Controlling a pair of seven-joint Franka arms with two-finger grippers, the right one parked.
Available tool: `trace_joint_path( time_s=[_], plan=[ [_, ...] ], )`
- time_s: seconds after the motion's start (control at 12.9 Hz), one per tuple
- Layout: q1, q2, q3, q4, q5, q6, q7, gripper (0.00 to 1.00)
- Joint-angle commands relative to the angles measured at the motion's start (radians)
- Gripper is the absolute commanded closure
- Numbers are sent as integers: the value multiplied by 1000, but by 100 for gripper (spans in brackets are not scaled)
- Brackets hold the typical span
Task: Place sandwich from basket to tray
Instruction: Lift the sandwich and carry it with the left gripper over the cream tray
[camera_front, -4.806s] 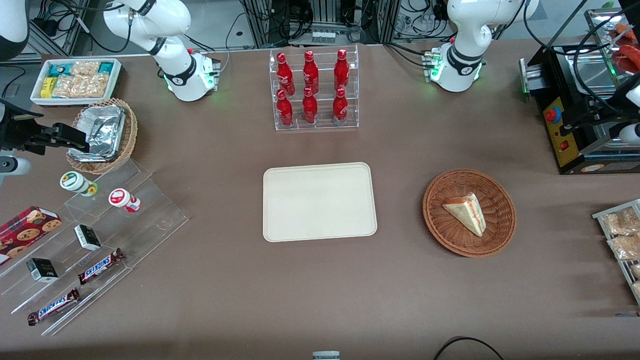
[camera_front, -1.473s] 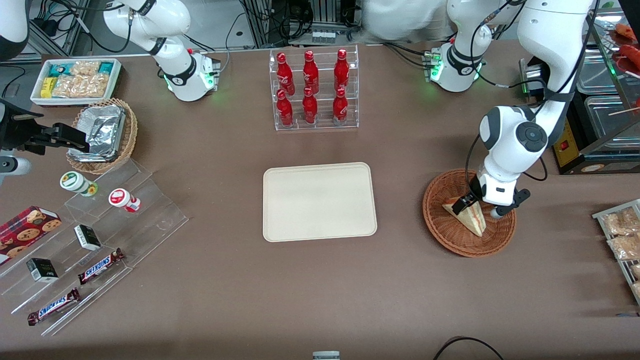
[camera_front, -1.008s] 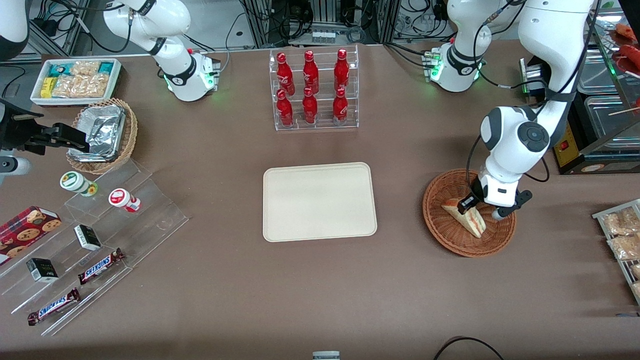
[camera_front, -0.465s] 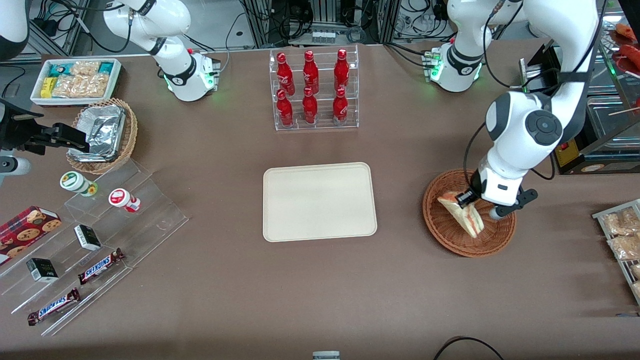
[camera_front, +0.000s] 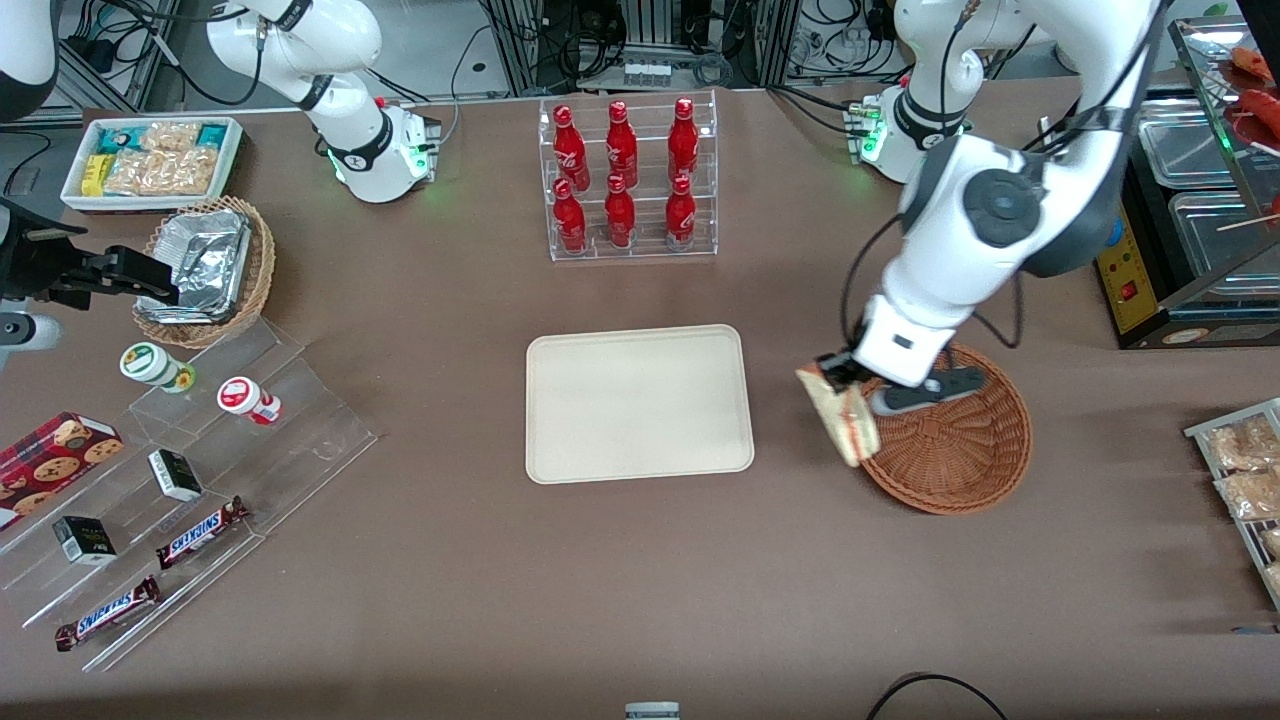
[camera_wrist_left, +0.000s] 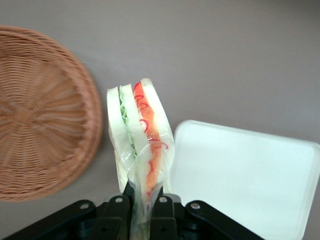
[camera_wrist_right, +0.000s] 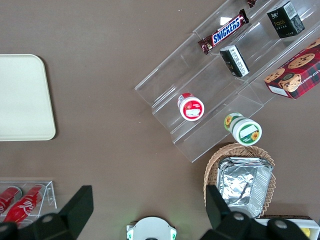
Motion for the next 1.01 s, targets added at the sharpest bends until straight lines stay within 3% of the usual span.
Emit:
trace_joint_path(
  time_s=[0.0,0.54,0.93],
  plan=[
    [0,140,-116,132,112,-15,-21,100],
    [-254,473,-131,411,281,-13,-58,100],
    [-327,602,-127,448,416,85,-148,100]
  ],
)
